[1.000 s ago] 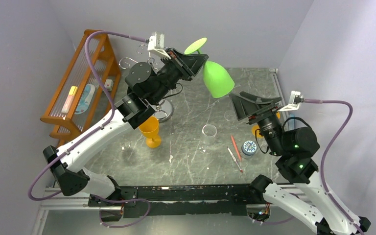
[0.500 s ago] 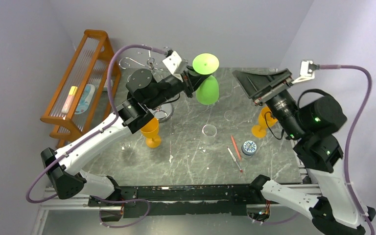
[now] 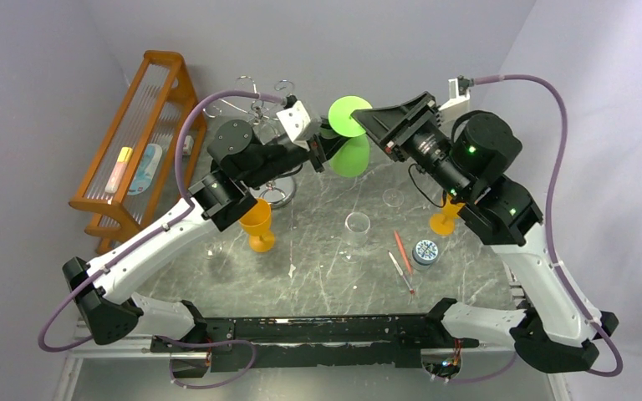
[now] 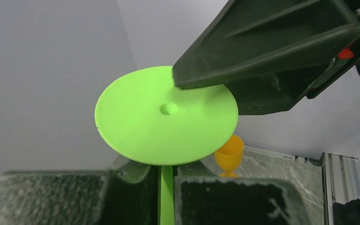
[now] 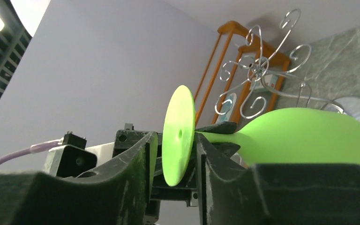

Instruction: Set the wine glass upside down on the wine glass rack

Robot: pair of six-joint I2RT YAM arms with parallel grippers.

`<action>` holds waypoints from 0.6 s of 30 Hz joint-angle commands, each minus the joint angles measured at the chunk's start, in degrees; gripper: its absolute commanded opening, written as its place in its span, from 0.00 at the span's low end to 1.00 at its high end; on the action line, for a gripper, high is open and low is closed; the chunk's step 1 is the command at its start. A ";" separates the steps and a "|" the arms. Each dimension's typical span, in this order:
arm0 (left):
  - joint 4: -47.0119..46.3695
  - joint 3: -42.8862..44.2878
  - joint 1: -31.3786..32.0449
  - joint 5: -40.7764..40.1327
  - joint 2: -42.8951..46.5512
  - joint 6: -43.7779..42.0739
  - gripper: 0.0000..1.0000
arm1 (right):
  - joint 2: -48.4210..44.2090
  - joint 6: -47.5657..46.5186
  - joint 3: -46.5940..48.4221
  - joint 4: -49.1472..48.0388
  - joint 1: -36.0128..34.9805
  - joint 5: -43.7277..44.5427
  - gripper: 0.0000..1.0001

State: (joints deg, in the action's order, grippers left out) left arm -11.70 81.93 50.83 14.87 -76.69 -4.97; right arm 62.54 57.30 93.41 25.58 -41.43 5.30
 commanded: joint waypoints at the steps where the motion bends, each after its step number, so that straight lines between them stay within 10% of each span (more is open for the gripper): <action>1: -3.28 -2.77 0.23 0.99 0.98 -0.94 0.05 | 0.93 4.87 -0.93 0.60 -0.01 -2.35 0.29; 5: -5.15 -4.89 0.24 -0.64 2.24 0.62 0.06 | -0.68 8.21 -4.63 -1.22 0.02 -1.53 0.00; 10: -6.72 -9.00 0.24 -3.21 5.65 5.66 0.85 | -2.45 9.37 -7.61 -4.76 0.02 1.72 0.00; 18: -1.51 -13.38 0.24 -8.63 13.12 25.55 0.96 | -4.61 4.05 -10.31 -8.19 0.01 9.28 0.00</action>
State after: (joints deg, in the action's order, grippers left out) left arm -14.00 69.25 50.83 10.55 -67.05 7.07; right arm 60.27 64.75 85.45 21.56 -41.25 9.87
